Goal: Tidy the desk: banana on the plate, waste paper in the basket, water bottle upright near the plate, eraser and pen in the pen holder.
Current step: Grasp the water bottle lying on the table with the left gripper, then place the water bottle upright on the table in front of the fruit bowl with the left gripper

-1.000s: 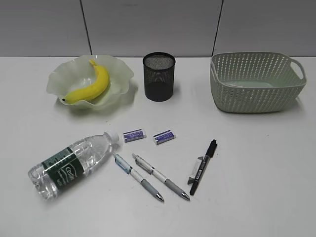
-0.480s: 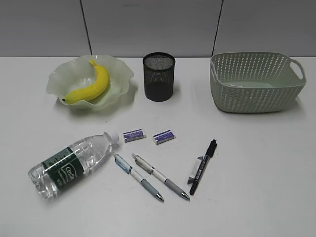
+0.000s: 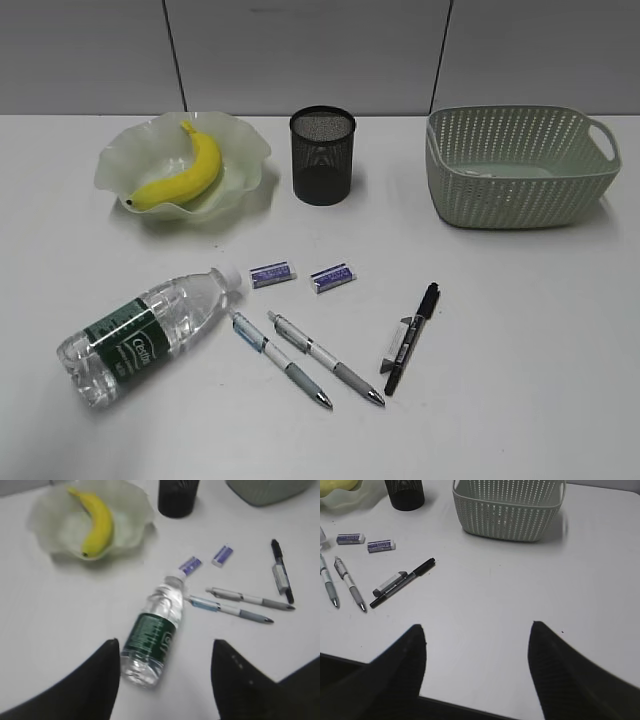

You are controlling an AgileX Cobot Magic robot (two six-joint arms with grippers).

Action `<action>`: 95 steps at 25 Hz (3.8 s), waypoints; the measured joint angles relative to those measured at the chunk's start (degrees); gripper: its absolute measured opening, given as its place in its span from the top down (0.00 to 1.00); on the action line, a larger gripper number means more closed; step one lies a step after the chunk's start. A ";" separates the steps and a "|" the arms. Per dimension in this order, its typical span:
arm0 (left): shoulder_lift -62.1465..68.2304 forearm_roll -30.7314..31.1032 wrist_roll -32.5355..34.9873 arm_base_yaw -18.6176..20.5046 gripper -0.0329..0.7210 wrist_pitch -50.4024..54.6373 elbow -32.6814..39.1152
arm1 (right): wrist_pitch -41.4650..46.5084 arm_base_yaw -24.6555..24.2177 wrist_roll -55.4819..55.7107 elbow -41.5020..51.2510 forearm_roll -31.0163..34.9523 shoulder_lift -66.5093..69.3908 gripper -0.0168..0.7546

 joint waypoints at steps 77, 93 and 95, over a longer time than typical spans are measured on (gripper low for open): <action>30.06 -9.36 -8.65 -10.34 0.29 -73.52 14.38 | -0.23 0.00 0.00 0.00 0.00 0.00 0.32; 55.84 10.24 -24.01 -10.34 0.29 -108.86 19.17 | -0.23 0.00 0.00 0.00 0.00 0.00 0.33; 57.20 11.19 -24.14 -10.34 0.29 -108.56 20.23 | -0.23 0.00 0.00 0.00 0.00 0.00 0.33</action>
